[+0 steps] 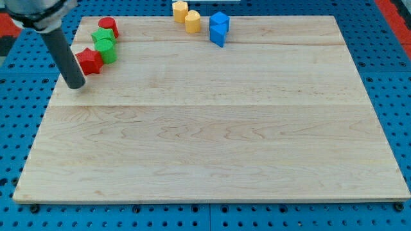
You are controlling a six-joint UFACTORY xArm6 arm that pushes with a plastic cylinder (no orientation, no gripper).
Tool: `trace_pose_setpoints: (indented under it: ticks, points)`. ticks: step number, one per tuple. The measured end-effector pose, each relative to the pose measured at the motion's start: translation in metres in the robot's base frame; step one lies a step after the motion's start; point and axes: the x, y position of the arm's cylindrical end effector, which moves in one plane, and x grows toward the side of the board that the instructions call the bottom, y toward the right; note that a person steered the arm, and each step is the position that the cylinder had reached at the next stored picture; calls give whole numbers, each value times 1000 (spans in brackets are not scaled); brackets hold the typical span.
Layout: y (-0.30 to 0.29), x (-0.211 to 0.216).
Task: Nudge the red star slightly right
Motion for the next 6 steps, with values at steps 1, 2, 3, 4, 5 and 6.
trace_pose_setpoints:
  ticks: [1, 2, 3, 4, 5, 6]
  points:
    - [35, -9]
    - [-20, -11]
    - [-73, -17]
    - [-52, -48]
    - [-36, -60]
    - [-17, -46]
